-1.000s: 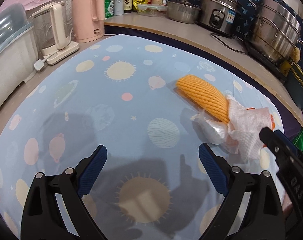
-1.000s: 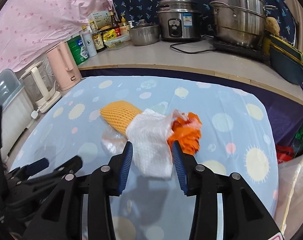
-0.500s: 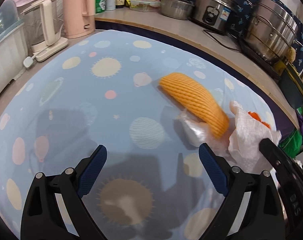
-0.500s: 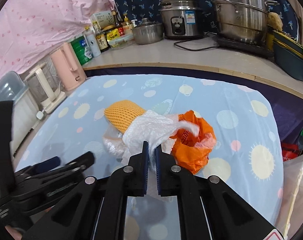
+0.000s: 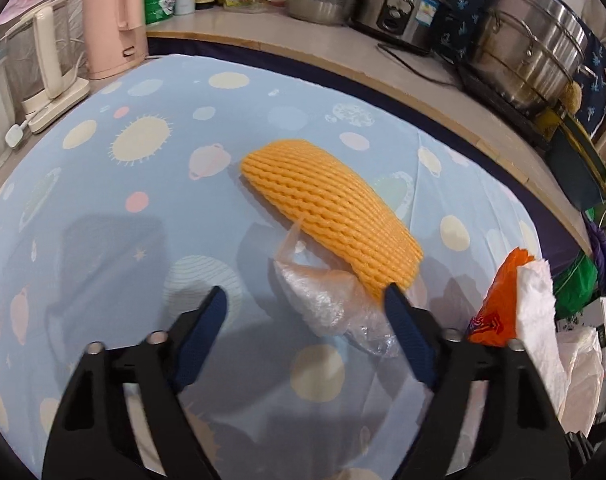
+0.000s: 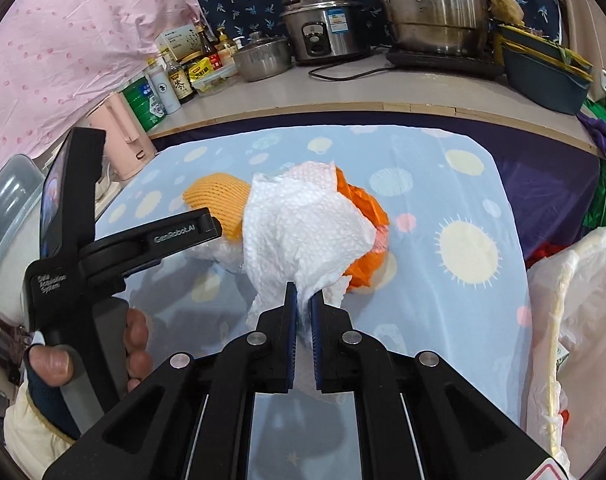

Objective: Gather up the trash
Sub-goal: 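Grasp the white tissue with the right gripper while the left gripper grasps the clear plastic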

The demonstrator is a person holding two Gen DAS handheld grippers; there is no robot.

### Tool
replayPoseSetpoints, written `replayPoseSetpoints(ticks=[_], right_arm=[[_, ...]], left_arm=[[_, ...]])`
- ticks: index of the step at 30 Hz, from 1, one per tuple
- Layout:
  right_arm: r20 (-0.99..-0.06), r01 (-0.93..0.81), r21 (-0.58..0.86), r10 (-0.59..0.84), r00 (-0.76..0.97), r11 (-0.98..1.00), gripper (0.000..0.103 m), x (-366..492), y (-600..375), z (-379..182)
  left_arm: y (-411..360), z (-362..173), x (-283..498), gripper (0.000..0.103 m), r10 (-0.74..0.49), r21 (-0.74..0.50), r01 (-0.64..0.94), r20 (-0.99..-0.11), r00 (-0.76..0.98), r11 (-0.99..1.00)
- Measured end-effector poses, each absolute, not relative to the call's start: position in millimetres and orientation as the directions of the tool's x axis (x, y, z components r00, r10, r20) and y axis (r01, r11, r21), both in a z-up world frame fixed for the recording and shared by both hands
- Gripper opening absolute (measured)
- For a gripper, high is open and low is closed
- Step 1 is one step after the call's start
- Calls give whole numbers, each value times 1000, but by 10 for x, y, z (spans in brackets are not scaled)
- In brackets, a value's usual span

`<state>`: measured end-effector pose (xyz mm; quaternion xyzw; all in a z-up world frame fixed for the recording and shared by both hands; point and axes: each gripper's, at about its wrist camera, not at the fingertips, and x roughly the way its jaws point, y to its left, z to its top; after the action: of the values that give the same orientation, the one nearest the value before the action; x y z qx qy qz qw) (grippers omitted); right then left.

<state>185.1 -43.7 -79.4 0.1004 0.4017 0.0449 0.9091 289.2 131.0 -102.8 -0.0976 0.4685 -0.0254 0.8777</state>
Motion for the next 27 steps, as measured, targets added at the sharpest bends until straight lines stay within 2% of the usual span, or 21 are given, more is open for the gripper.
replayPoseSetpoints(ticks=[1, 2, 5, 7, 12, 27], right_arm=[[-722, -1, 219, 163, 672, 976, 6, 1845, -443, -801], [-722, -1, 221, 164, 672, 975, 6, 1843, -445, -803], [-718, -4, 226, 169, 675, 974, 6, 1828, -449, -792], [-714, -8, 229, 174, 679, 973, 6, 1815, -443, -768], [-704, -26, 239, 191, 684, 971, 6, 1745, -418, -698], [-626, -112, 274, 266, 733, 955, 6, 1293, -323, -258]], left_arm=[[1286, -1046, 2895, 53, -143, -196, -38, -823, 551, 980], [1277, -1056, 2893, 50, -147, -196, -33, -825, 546, 980], [1245, -1072, 2866, 27, -141, -178, -16, -830, 540, 984], [1243, -1061, 2829, 22, -141, -174, -10, -830, 540, 985], [1274, -966, 2665, 18, -134, -164, -3, -819, 558, 986], [1516, -542, 1857, 18, -131, -146, 23, -790, 598, 989]])
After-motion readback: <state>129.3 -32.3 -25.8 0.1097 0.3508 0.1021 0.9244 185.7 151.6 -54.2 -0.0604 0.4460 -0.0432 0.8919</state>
